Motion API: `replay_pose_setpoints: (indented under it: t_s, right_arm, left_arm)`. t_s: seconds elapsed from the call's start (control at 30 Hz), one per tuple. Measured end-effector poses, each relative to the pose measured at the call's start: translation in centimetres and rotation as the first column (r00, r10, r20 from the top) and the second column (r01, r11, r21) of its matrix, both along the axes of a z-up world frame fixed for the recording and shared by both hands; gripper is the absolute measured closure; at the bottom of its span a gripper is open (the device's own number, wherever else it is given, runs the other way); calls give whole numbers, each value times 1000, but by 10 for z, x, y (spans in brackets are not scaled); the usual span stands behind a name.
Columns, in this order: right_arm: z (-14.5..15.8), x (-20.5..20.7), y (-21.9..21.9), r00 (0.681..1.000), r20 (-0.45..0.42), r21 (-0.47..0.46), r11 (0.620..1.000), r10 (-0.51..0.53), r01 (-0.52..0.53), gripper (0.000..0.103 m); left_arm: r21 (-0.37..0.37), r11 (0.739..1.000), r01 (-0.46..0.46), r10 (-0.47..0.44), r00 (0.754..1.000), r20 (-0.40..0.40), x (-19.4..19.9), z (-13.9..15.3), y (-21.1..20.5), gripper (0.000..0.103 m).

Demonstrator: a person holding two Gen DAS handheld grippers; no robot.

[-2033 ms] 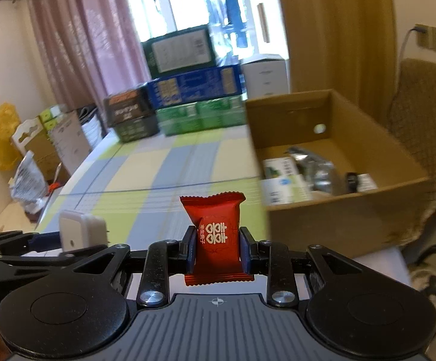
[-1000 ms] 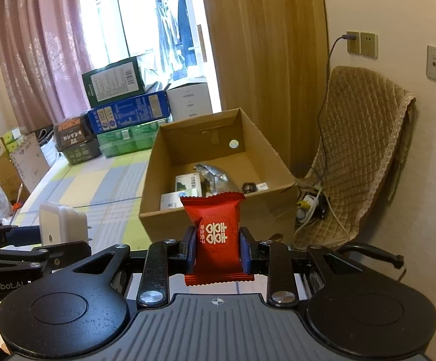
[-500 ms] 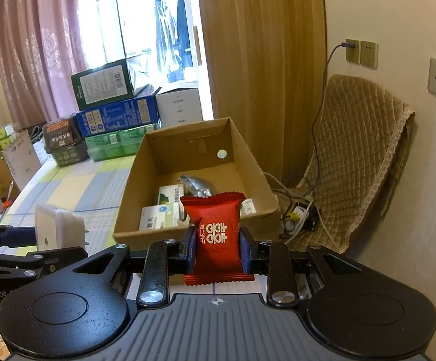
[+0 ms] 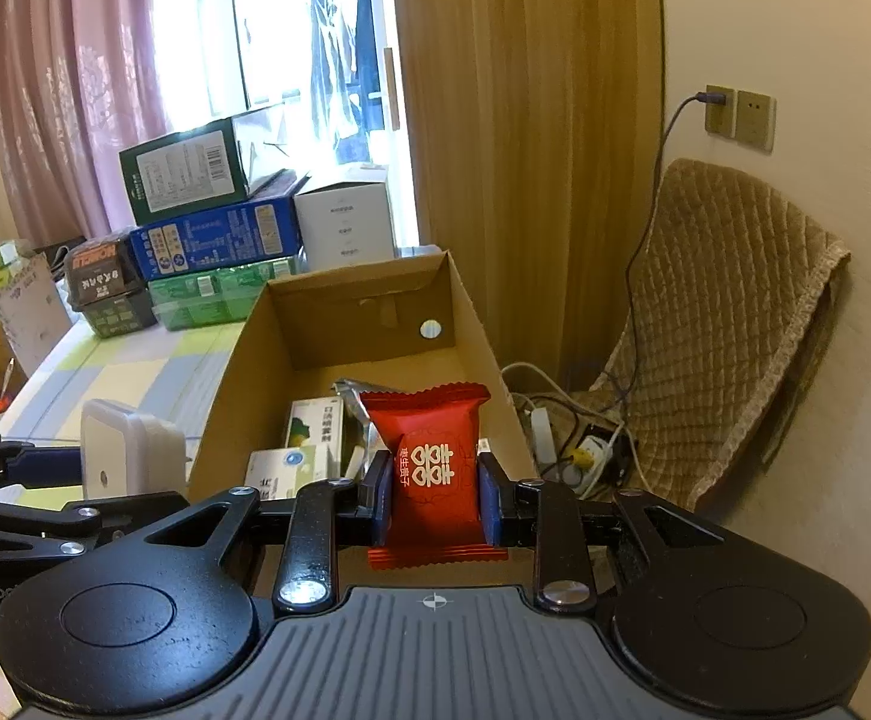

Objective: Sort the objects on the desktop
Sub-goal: 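Carry the night-light and candy packet toward the cardboard box with both grippers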

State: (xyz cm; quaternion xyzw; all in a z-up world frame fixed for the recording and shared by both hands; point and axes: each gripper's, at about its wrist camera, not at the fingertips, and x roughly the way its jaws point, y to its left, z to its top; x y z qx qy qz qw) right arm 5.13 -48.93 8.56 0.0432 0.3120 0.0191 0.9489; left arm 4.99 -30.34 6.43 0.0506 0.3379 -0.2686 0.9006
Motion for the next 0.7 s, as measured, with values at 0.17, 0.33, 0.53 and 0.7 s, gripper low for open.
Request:
replay_pose_setpoints:
  t_s: [0.17, 0.33, 0.53, 0.7]
  right_arm:
    - [2, 18, -2, 1000, -6, -10, 1000, 8, -8, 77]
    - [5, 33, -4, 1000, -5, -28, 1000, 14, -15, 77]
    - [4, 56, -2, 999, -15, -44, 998, 39, -40, 77]
    - [5, 81, 1, 998, -14, -49, 997, 60, -60, 77]
  left_arm:
    - [-6, 1000, 6, -6, 1000, 0, 18, 1, -10, 42]
    - [-18, 1000, 15, -15, 1000, -3, 36, 2, -17, 42]
    - [-24, 1000, 14, -15, 1000, -10, 55, 0, -22, 42]
    - [-33, 999, 3, -3, 1000, -25, 78, 0, -22, 42]
